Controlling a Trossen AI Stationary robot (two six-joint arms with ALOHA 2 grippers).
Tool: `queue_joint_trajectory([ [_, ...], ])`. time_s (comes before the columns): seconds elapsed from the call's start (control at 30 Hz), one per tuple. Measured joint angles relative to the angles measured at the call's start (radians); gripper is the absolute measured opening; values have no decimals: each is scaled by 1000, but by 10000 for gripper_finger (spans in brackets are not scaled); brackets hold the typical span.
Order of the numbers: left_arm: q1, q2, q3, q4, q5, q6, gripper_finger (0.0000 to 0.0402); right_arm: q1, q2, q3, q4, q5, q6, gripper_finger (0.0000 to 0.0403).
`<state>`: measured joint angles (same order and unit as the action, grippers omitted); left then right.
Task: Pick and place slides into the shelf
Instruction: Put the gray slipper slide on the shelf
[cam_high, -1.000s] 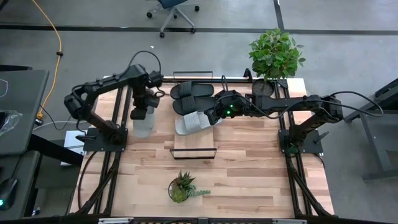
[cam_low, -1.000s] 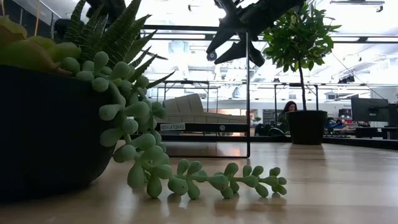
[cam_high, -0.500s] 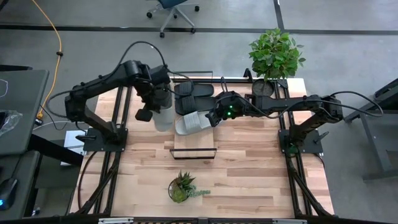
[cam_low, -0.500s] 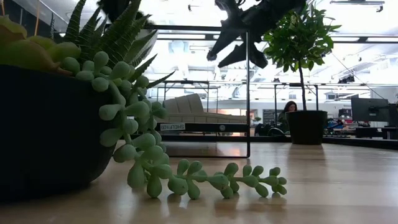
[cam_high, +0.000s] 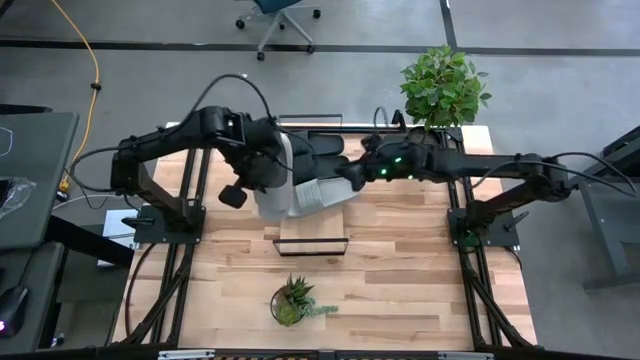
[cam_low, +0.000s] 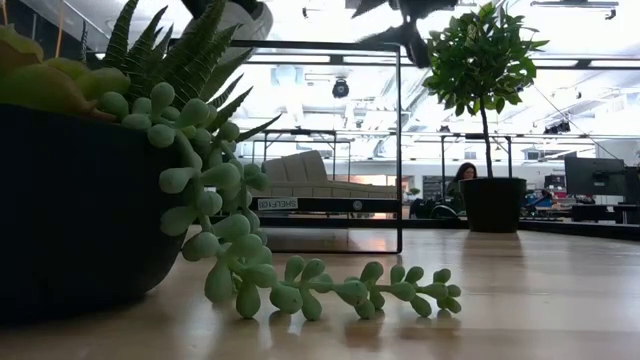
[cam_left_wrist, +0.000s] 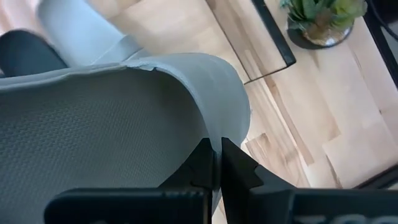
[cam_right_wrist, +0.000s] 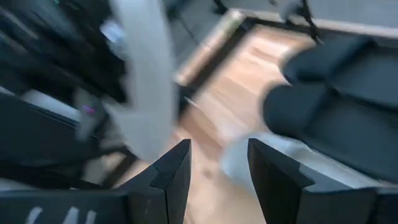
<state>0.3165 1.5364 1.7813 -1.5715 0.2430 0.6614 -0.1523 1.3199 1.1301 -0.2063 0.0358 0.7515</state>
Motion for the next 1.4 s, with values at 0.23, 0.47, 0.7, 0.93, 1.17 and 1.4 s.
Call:
queue_joint_trajectory([
  [0.23,-84,86,0,0,-8,70,2,-53,-38,2,225,-122,44,149],
  [0.47,-115,135,0,0,-27,102,2,-51,8,2,236,-161,83,149],
  [0.7,-114,137,0,1,-54,135,3,-42,62,1,248,-164,79,149],
  [0.93,-114,152,0,0,-76,162,3,-37,70,1,278,-187,86,149],
  [1.17,-114,174,-2,4,-80,188,3,-37,70,1,308,-177,104,158],
  [1.4,-114,196,3,0,-106,222,3,-38,85,1,309,-158,117,193],
])
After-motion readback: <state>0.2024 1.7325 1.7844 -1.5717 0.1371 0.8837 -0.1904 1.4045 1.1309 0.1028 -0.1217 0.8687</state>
